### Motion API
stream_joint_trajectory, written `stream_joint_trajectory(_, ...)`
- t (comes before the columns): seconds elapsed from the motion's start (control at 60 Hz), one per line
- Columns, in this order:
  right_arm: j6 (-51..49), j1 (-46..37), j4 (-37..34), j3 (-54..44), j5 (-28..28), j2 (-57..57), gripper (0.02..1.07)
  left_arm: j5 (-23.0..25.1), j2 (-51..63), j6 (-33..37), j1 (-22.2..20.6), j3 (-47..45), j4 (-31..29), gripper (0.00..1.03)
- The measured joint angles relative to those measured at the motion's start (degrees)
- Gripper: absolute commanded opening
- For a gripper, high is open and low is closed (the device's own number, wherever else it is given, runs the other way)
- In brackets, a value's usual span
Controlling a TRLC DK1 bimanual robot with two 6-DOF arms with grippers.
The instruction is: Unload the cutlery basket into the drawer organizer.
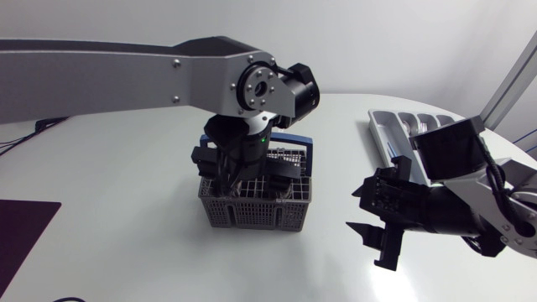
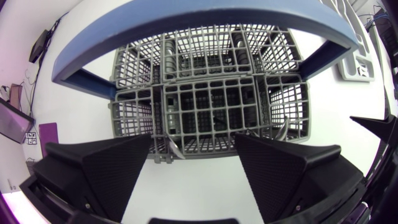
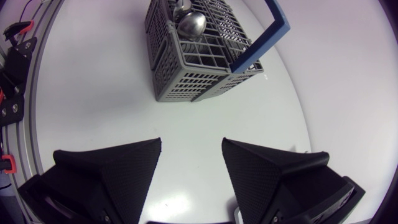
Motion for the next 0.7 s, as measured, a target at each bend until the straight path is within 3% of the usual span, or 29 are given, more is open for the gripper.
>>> stream_joint_trajectory(0.35, 0.0, 0.5, 0.0, -1.0, -0.2, -0.5, 0.73, -0.7, 0.0, -4.5, 0.1, 0.8, -3.7, 0.95)
stream_joint_trajectory(0.5, 0.0, 0.5, 0.0, -1.4, -0.2, -0.7, 0.73, -0.9, 0.3, -5.9, 0.9, 2.2, -5.2, 0.84)
stream_joint_trajectory(0.7, 0.0, 0.7, 0.0, -1.7, -0.2, -1.0, 0.73, -0.9, 2.9, -5.9, 2.4, 5.1, -6.7, 0.84)
